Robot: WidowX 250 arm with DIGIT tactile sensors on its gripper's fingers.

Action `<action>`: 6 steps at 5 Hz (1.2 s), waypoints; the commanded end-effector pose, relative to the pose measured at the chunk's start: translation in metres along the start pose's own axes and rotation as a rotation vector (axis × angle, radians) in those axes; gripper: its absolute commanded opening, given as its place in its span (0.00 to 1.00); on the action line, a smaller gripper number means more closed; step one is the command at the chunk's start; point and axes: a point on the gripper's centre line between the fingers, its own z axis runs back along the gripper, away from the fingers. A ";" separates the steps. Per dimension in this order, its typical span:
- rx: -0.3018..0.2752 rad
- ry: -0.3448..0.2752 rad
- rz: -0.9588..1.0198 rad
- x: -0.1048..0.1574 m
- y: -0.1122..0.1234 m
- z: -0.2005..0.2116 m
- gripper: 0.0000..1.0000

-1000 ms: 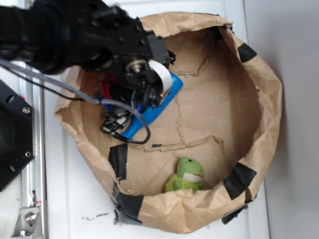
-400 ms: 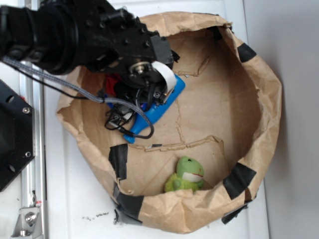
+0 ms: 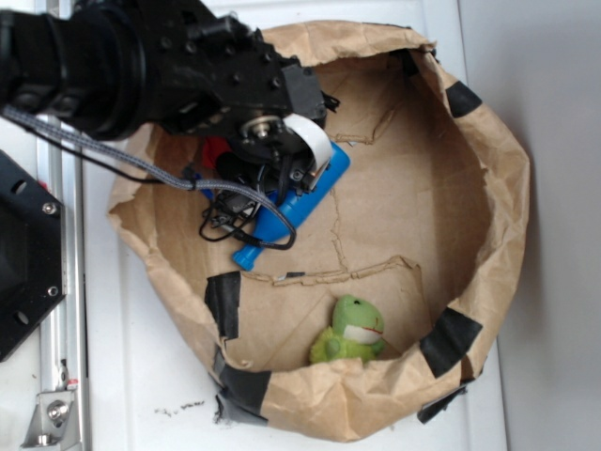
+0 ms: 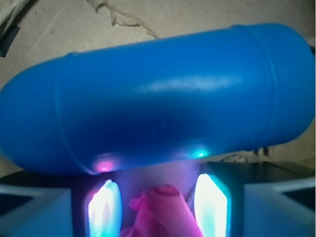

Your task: Grab the red paper.

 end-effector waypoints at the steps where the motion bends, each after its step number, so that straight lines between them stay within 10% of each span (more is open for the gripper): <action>1: 0.014 0.003 -0.003 0.001 -0.010 0.004 0.00; 3: 0.039 -0.009 0.067 0.000 -0.001 0.025 0.00; 5: 0.041 -0.150 0.337 0.032 0.011 0.124 0.00; 6: 0.088 -0.088 0.497 0.050 0.007 0.152 0.00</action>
